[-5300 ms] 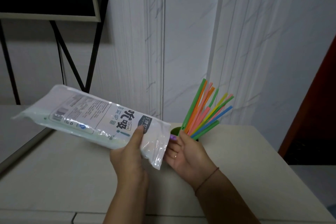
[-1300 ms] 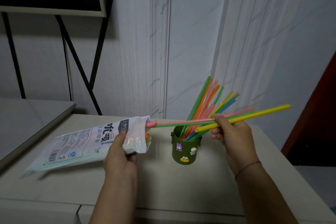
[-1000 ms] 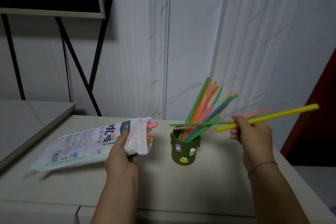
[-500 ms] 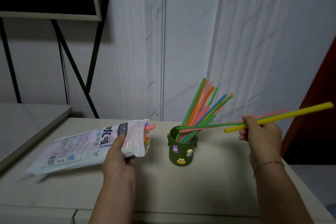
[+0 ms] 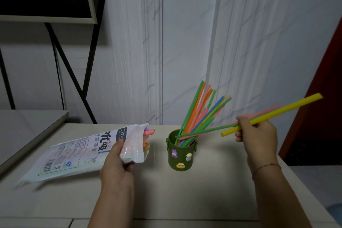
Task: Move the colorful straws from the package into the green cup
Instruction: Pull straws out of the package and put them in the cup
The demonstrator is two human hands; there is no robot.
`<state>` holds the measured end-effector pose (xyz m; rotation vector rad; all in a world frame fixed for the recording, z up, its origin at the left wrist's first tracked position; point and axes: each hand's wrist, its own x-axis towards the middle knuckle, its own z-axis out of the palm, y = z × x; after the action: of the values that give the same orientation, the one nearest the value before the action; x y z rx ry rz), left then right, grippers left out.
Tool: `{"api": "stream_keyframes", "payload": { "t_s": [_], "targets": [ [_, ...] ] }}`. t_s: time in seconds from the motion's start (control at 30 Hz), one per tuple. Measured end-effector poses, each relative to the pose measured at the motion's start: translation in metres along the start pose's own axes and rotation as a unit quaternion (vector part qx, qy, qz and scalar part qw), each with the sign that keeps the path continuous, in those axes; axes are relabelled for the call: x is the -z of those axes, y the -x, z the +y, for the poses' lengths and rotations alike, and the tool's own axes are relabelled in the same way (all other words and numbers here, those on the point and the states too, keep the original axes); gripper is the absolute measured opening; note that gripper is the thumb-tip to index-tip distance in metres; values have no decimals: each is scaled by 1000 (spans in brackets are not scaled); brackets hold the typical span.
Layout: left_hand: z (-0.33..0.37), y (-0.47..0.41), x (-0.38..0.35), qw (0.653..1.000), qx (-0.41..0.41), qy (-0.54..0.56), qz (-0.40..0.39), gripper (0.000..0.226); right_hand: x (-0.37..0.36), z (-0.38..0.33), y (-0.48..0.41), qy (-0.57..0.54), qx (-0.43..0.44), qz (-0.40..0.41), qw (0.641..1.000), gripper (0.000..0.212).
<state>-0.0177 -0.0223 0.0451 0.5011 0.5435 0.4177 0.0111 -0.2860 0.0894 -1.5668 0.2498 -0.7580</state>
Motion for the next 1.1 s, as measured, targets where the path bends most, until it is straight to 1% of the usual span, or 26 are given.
{"api": "stream_keyframes", "payload": {
  "t_s": [0.17,0.33,0.5,0.67,0.77,0.83,0.97,1.1],
  "targets": [
    [0,-1,0,1000,1,1,-1,51,-12,-5,9,16,-6,-29,999,21],
    [1,1,-1,1000,4,5,0,50,-27,-4,21,27,1,-77,997,21],
    [1,3,-1,1000,3,-3,4,51,-43,0,29,23,-12,-123,992,18],
    [0,7,-2,1000,0,-2,12,47,-60,8,36,32,-47,-184,981,17],
    [0,8,-2,1000,6,2,16,39,-65,11,40,47,-60,-218,973,19],
    [0,9,-3,1000,10,5,18,37,-65,11,41,52,-63,-225,971,18],
    [1,10,-5,1000,12,8,12,38,-60,7,39,25,-66,-210,975,19],
    [0,10,-6,1000,16,6,20,50,-54,4,36,19,-57,-191,980,18]
  ]
}}
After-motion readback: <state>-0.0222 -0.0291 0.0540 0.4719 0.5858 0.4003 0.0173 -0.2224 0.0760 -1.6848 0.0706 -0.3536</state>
